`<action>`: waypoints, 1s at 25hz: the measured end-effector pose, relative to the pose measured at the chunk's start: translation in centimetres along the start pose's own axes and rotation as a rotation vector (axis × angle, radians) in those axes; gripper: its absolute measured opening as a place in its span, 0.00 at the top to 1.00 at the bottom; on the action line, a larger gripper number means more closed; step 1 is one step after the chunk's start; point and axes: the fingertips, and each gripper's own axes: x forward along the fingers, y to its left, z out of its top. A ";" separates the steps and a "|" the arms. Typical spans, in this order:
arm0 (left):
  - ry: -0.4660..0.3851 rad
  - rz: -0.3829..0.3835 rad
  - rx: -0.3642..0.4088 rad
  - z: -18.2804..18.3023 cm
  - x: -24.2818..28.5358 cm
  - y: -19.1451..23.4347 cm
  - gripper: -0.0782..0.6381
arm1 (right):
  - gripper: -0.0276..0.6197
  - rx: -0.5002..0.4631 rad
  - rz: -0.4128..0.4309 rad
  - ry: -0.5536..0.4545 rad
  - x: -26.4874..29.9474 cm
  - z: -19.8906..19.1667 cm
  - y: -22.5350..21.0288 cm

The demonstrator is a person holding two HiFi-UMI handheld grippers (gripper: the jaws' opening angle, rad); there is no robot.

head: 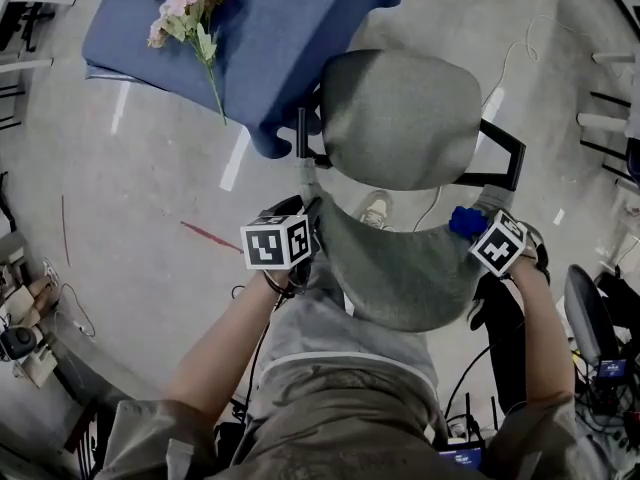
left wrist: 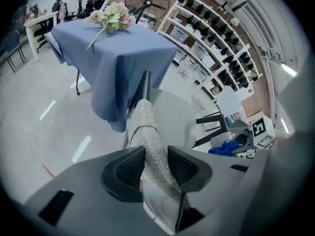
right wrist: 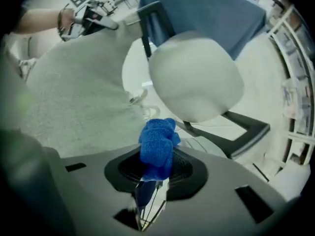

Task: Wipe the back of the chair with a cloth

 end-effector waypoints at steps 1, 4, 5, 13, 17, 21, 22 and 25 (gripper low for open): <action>0.002 -0.004 0.001 0.0 0.0 0.0 0.66 | 0.79 0.050 -0.019 -0.012 -0.1 -0.2 -1.3; 0.005 -0.012 0.004 0.0 0.1 0.0 0.66 | 0.79 0.087 0.015 -0.025 0.1 0.5 -0.3; 0.004 -0.011 0.003 0.0 0.0 0.0 0.66 | 0.79 0.081 0.067 -0.034 0.3 1.2 1.6; -0.005 0.004 0.010 0.0 0.1 0.1 0.66 | 0.79 -0.092 0.365 -0.281 -2.2 13.0 16.3; -0.005 0.017 0.012 -0.1 0.1 0.2 0.67 | 0.79 -0.073 0.457 -0.509 -7.5 21.6 19.0; -0.020 -0.002 -0.038 0.3 0.2 0.2 0.67 | 0.79 -0.146 0.441 -0.570 -10.5 25.1 20.4; -0.016 0.002 -0.036 0.2 0.1 0.3 0.67 | 0.79 -0.149 0.441 -0.563 -10.4 24.9 20.6; -0.003 0.013 -0.013 -0.2 0.2 0.2 0.67 | 0.79 -0.102 0.450 -0.520 -8.6 21.5 20.0</action>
